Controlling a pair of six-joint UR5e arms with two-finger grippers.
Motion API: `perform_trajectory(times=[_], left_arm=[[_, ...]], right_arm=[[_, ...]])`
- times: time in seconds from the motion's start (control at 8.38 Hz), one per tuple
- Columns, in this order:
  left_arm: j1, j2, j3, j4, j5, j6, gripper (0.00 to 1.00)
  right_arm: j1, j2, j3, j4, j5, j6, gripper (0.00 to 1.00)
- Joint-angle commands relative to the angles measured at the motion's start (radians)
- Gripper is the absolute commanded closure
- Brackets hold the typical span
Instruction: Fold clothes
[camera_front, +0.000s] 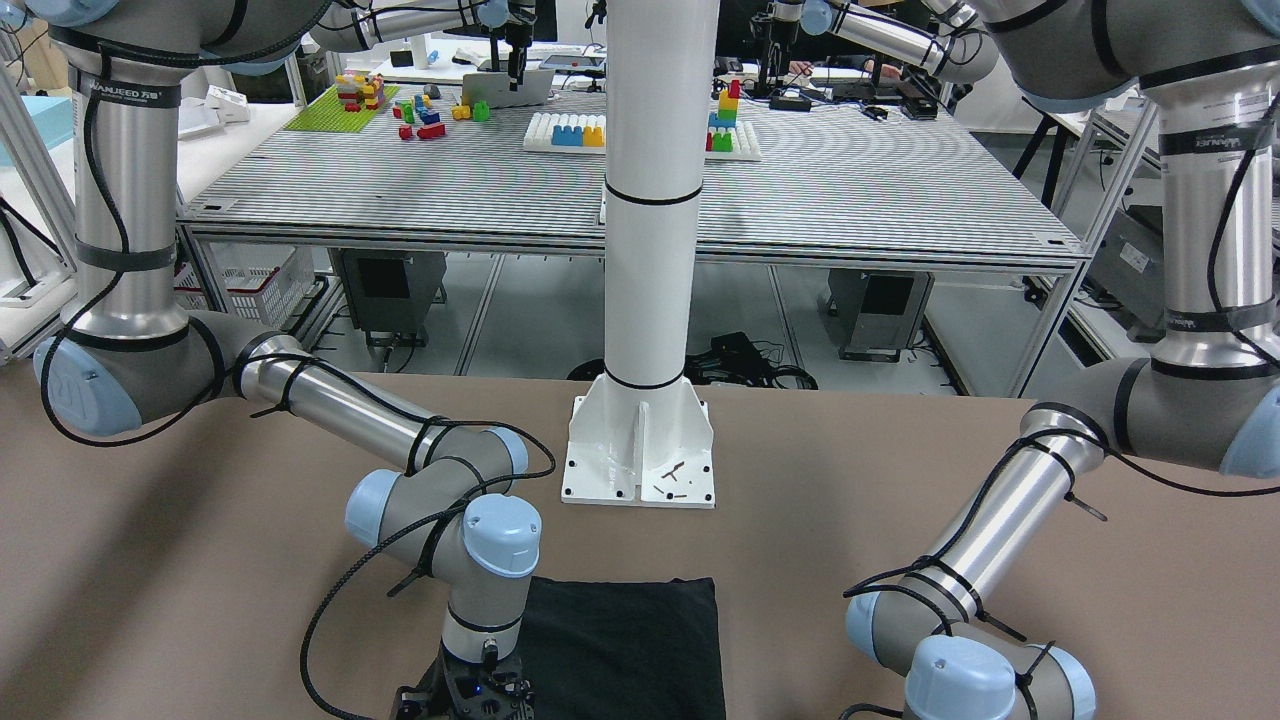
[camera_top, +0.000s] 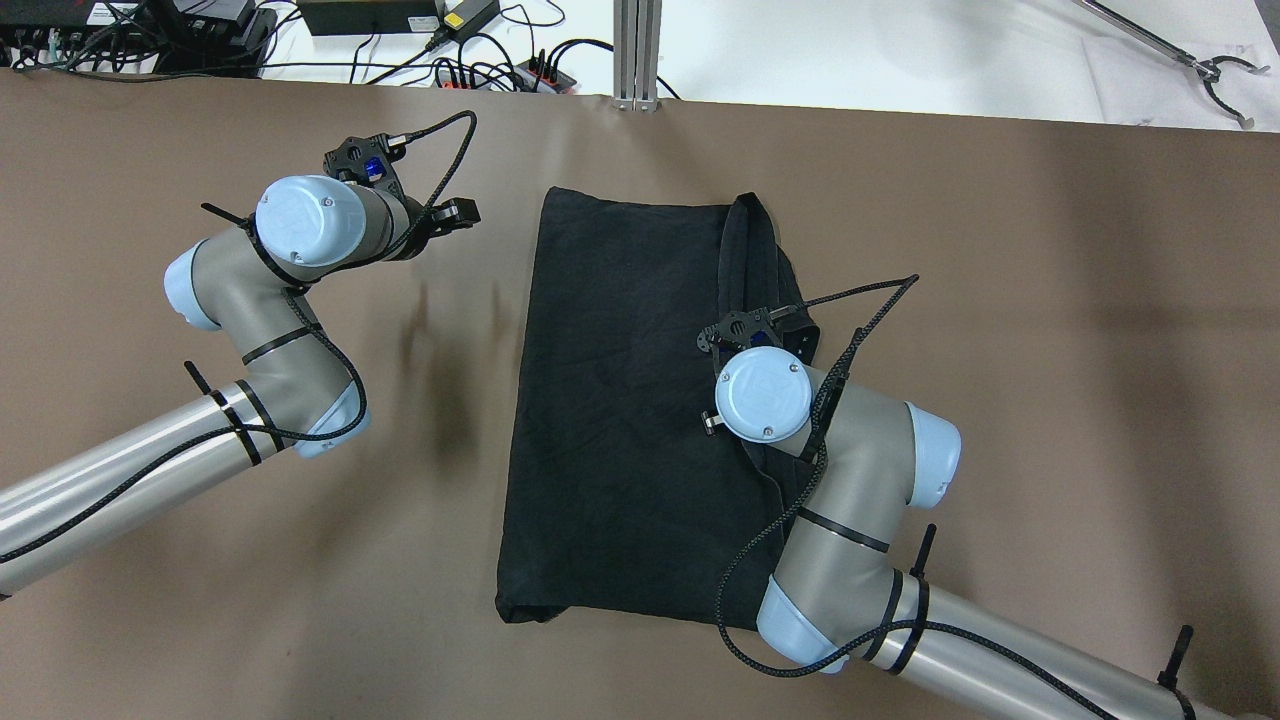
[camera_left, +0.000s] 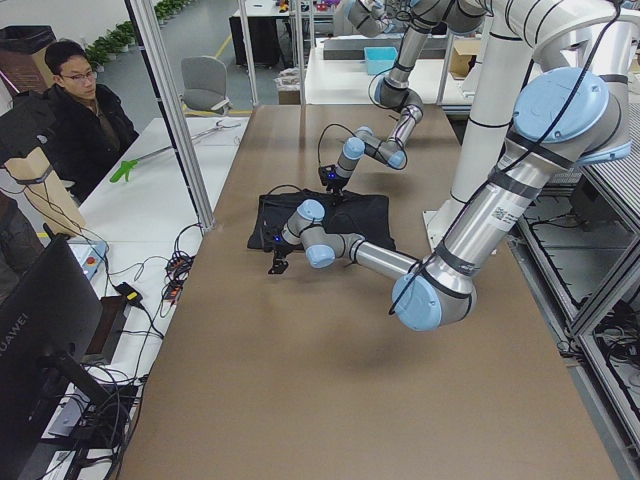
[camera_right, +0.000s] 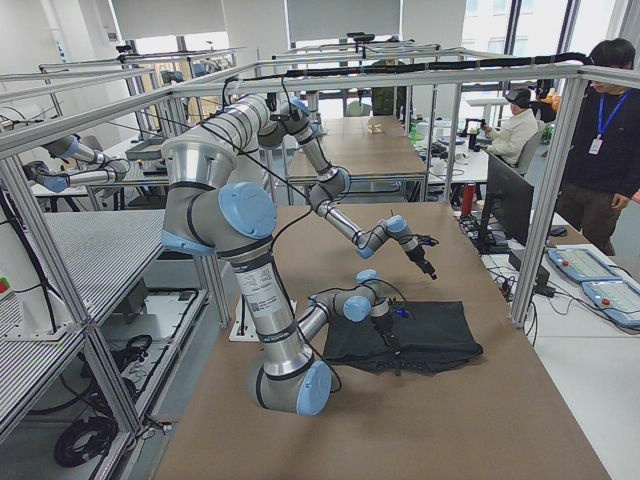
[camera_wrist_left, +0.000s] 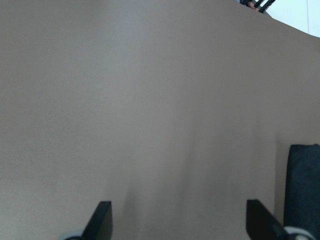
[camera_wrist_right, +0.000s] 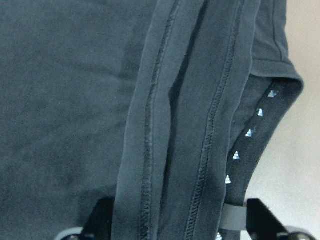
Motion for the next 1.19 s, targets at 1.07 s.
perform_trajectory(times=[1.07], left_arm=[[0.003, 0.002, -0.002, 0.0, 0.005, -0.006, 0.06]], right_arm=[[0.135, 0.054, -0.025, -0.021, 0.077, -0.187, 0.05]])
